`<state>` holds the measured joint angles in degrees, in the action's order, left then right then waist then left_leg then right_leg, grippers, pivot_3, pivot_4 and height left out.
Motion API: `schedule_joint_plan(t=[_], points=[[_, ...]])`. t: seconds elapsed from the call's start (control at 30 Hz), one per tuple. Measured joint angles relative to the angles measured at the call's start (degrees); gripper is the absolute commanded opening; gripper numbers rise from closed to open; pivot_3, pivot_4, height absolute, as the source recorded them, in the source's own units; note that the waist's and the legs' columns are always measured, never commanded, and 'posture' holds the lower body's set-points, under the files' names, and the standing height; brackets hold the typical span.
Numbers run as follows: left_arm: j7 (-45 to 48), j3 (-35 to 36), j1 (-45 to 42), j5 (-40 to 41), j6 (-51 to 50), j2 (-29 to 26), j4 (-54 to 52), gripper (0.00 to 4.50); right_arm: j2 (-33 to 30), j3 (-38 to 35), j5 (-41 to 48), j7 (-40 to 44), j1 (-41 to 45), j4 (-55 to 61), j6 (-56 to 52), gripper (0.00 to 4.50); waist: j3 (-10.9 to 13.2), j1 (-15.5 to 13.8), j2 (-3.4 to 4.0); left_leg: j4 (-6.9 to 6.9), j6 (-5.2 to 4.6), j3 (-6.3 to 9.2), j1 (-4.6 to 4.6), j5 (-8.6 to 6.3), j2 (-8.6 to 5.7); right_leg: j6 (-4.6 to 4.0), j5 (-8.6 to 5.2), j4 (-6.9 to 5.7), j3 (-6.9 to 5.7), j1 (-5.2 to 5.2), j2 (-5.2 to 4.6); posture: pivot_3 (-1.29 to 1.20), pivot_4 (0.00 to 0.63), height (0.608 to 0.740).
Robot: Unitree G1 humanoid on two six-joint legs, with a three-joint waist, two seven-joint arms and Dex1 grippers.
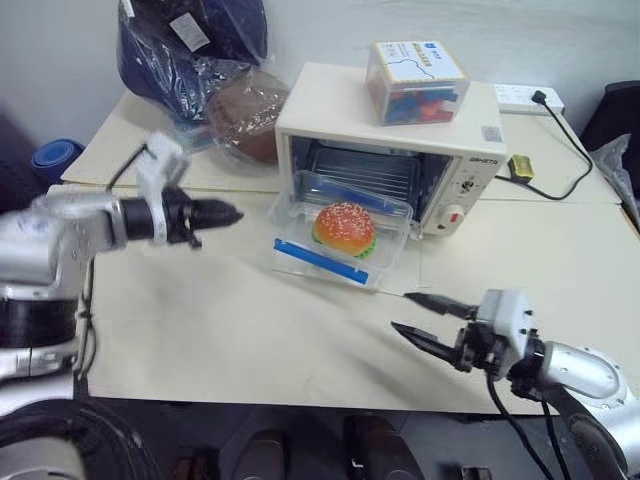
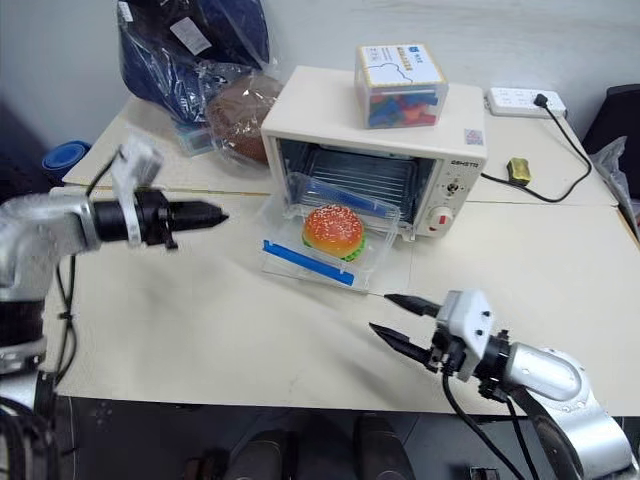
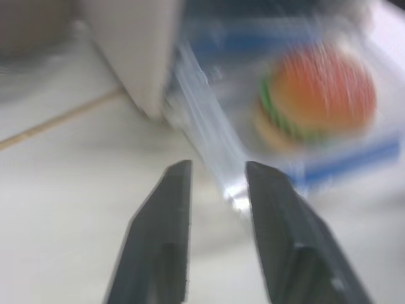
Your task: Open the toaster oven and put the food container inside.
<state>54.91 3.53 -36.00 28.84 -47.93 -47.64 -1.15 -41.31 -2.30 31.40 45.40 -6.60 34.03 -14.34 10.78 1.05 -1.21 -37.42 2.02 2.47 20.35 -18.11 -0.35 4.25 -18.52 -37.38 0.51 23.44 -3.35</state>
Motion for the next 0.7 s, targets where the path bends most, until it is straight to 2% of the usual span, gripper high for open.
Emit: schedule_joint_plan(t=[0.07, 0.17, 0.33, 0.47, 0.7], points=[[5.6, -0.2, 5.5, -0.5, 10.9, 2.7, 0.9, 0.00, 1.5, 4.1, -1.6, -0.6, 5.2, -0.6, -2.1, 0.87, 0.0, -0.6, 0.00, -0.06, -0.12, 0.04, 0.07, -0.06, -0.01, 0.00, 0.00, 0.05, -0.02, 0.01, -0.03, 0.00, 0.150, 0.740], [9.2, -1.5, 8.6, -1.5, 19.2, 5.4, 1.5, 0.00, 4.3, 7.6, -3.9, -1.3, 10.5, -3.3, -3.1, 0.03, 0.0, -1.3, -0.02, -0.19, -0.25, 0.19, 0.35, -0.14, -0.01, 0.01, 0.01, 0.17, -0.15, 0.11, -0.04, 0.00, 0.150, 0.740], [6.2, -3.5, 7.8, -3.7, 24.0, 12.3, 2.4, 0.00, 8.2, 9.5, -9.4, -3.7, 17.4, -10.9, -3.1, 0.03, 0.0, -1.8, -0.02, -0.59, -0.44, 0.19, 0.87, -0.26, -0.06, 0.17, 0.10, 0.21, -0.17, 0.35, -0.06, 0.00, 0.150, 0.740], [-1.2, -4.6, 3.7, -6.9, 25.5, 19.7, 8.0, 0.00, 10.1, 9.5, -13.1, -5.3, 22.8, -17.4, -1.6, 0.03, 0.0, -2.0, -0.02, -0.70, -0.50, 0.14, 0.89, -0.28, -0.13, 0.30, 0.17, 0.22, -0.15, 0.33, -0.05, 0.00, 0.150, 0.740], [-10.8, -4.4, -2.1, -11.0, 28.7, 27.5, 16.1, 0.00, 15.5, 9.4, -19.7, -8.6, 30.1, -29.6, 5.4, 0.03, 0.0, -1.0, -0.02, -0.72, -0.48, 0.06, 0.88, -0.26, -0.12, 0.32, 0.18, -0.04, -0.14, 0.40, -0.02, 0.00, 0.150, 0.740]])
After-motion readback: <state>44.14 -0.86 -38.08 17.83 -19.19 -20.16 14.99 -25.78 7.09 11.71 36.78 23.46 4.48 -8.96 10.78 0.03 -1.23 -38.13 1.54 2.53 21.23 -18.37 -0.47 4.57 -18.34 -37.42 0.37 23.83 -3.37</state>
